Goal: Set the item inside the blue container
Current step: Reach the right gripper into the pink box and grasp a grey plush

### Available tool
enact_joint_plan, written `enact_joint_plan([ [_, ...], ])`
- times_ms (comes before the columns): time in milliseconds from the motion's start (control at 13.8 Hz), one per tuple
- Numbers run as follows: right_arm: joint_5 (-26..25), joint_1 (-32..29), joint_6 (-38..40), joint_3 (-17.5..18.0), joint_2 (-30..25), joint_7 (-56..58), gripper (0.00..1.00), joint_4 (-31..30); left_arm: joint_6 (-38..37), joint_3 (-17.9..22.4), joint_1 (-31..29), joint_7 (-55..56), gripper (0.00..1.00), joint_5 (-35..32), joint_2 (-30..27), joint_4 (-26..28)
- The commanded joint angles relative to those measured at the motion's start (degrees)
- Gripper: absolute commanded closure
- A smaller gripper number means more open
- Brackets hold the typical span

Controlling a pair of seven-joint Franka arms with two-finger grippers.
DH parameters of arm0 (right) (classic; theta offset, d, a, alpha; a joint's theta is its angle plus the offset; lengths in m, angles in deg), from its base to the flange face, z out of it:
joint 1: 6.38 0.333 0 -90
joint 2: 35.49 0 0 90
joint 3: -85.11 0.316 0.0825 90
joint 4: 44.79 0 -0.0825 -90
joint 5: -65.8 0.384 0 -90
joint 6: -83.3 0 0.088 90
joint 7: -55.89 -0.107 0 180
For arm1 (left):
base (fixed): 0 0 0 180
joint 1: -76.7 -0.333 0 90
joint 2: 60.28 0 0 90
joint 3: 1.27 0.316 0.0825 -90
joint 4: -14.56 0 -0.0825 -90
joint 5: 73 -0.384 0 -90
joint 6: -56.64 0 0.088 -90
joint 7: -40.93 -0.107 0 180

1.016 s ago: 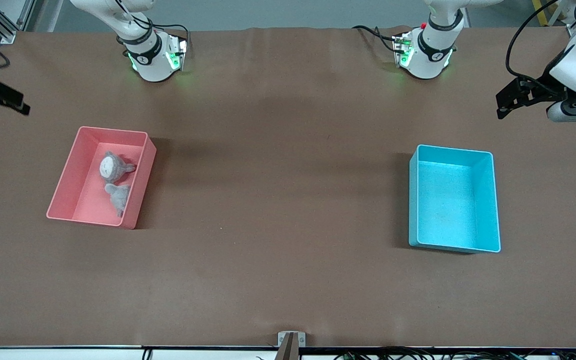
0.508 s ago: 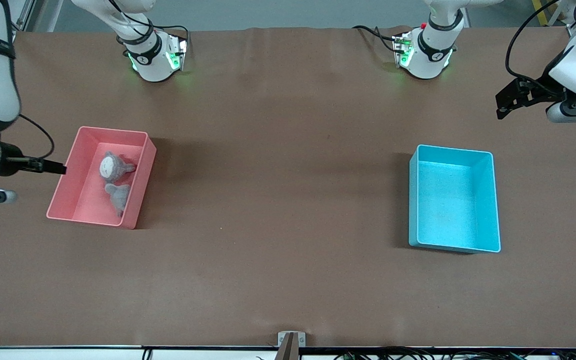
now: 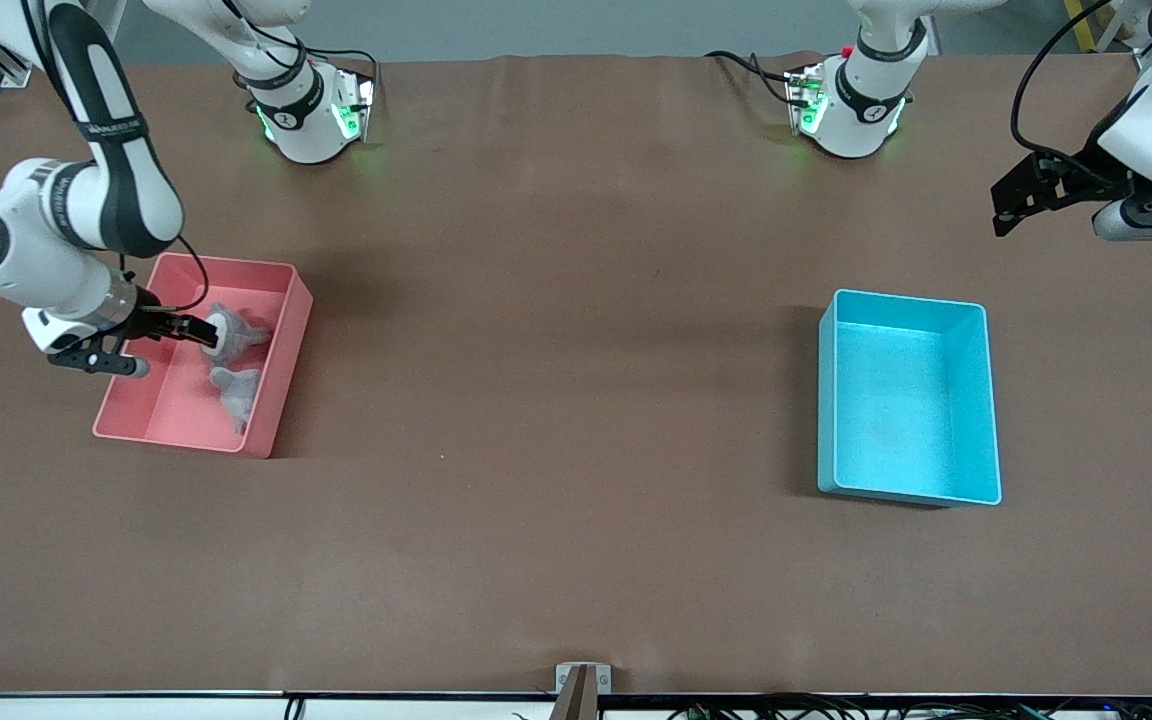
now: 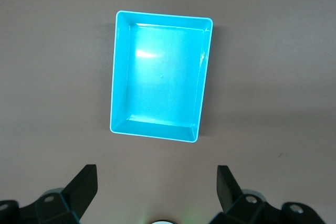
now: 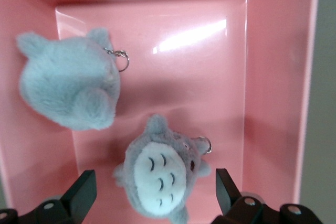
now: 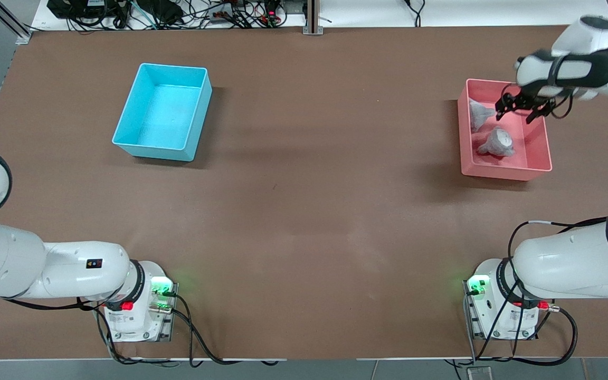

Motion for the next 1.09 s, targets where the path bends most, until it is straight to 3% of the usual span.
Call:
enact_joint_plan([
  [0,1.1,-1.3,-10.0,0.6,0.0,0.2,0.00,-6.8,-0.7,-0.3,-0.4,-1.4,0.00,-0.4,-0.8,0.2],
  [290,4.0,-1.7,-13.8,0.6,4.5,-0.2,0.01,-7.4,-0.2,-0.3,-0.4,-1.4,0.00,-0.4,-0.4,0.2],
  [363,4.2,-1.6,-13.4,0.6,4.7,-0.2,0.11,-7.4,0.0,-0.3,-0.3,-1.4,0.00,-0.3,-0.3,0.2],
  [435,4.2,-1.6,-13.2,0.6,4.9,-0.1,0.32,-7.3,0.0,-0.3,-0.4,-1.4,0.00,-0.4,-0.3,0.2],
  [508,4.2,-1.6,-12.7,0.7,4.9,0.0,0.64,-7.3,0.0,-0.3,-0.3,-1.4,0.00,-0.4,-0.3,0.2],
  [581,4.2,-1.6,-11.7,0.7,4.8,0.0,0.87,-7.1,0.0,-0.3,-0.3,-1.4,0.00,-0.3,-0.2,0.2],
  [653,4.2,-1.5,-10.7,0.7,4.6,0.0,0.98,-6.9,0.0,-0.3,-0.3,-1.4,0.00,-0.3,-0.2,0.2],
  [798,4.2,-1.5,-7.2,0.7,2.6,0.2,1.00,-5.2,0.0,-0.3,-0.3,-1.4,0.00,-0.3,-0.1,0.2],
  [1016,4.1,-1.5,14.5,0.6,-0.9,-0.5,1.00,7.5,0.8,-0.3,-0.4,-1.4,0.00,0.0,-0.1,0.7],
])
